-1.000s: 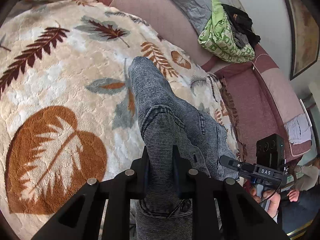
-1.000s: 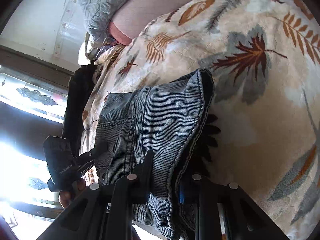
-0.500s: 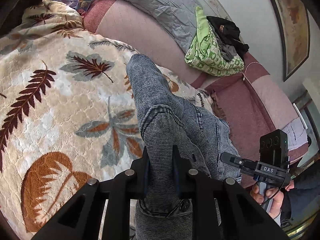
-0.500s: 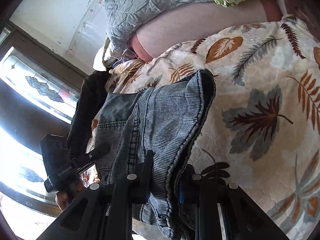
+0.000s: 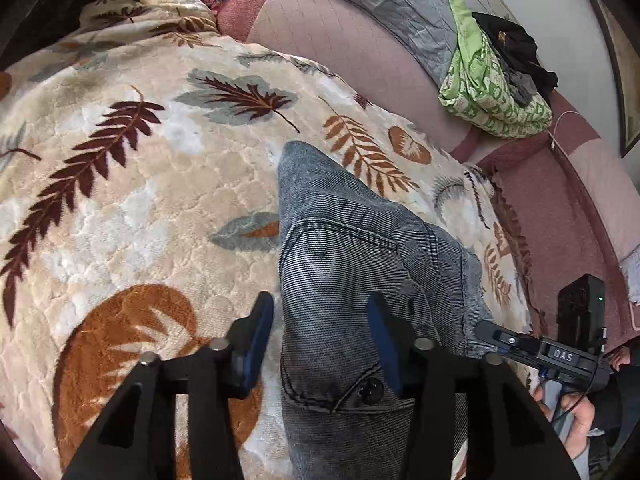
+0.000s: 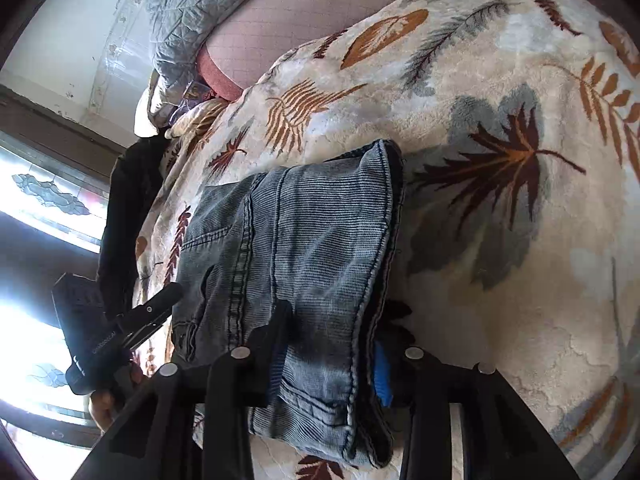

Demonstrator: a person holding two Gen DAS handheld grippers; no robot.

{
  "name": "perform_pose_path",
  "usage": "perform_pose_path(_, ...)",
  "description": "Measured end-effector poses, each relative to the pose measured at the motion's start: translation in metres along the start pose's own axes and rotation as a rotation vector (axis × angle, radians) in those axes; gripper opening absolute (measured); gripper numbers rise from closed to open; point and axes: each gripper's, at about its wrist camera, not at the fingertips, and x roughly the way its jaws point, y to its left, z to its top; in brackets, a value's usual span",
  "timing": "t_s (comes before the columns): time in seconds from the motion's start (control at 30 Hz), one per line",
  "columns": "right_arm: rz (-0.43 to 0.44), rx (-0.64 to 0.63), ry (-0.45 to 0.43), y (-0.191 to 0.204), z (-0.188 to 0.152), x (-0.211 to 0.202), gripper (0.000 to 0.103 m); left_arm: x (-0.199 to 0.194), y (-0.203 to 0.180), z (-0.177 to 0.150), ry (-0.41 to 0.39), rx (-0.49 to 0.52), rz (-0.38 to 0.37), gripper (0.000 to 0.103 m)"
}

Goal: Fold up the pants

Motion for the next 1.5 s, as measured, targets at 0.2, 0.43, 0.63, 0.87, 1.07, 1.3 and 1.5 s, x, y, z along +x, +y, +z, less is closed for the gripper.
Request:
perform_pose_path(0.2, -0.250, -0.194, -0.193, 0.043, -0.046, -0.039, 0.070, -0.041, -0.028, -0.032, -0.121, 0.100, 0.199, 0.069)
perform_pose_path(0.43, -0.342, -0.201, -0.094, 0.032, -0.074, 0.004, 0.072, -0.010, -0.041, -0.065, -0.072, 0.191, 0.363, 0.069)
perform_pose_path(0.63, -0.316, -0.225, -0.175, 0.048, -0.083, -0.048, 0.073, -0.045, -0.057, -0.066, -0.146, 0.232, 0.365, 0.069)
perform_pose_path(0.87, -0.318, -0.273, -0.304, 0.077, -0.132, -0.095, 0.087, -0.093, -0.081, -0.091, -0.237, 0.240, 0.339, 0.079)
perform_pose_path(1.07, -0.372, -0.292, -0.337, 0.075, -0.166, -0.097, 0.090, -0.103, -0.092, -0.120, -0.235, 0.293, 0.393, 0.082)
perform_pose_path(1.3, -0.395, -0.329, -0.374, 0.080, -0.179, -0.102, 0.091, -0.114, -0.098, -0.136, -0.249, 0.300, 0.423, 0.082)
perform_pose_path(1.5, -0.400, -0.354, -0.408, 0.089, -0.180, -0.108, 0.096, -0.123, -0.100, -0.139, -0.269, 0.287, 0.416, 0.082)
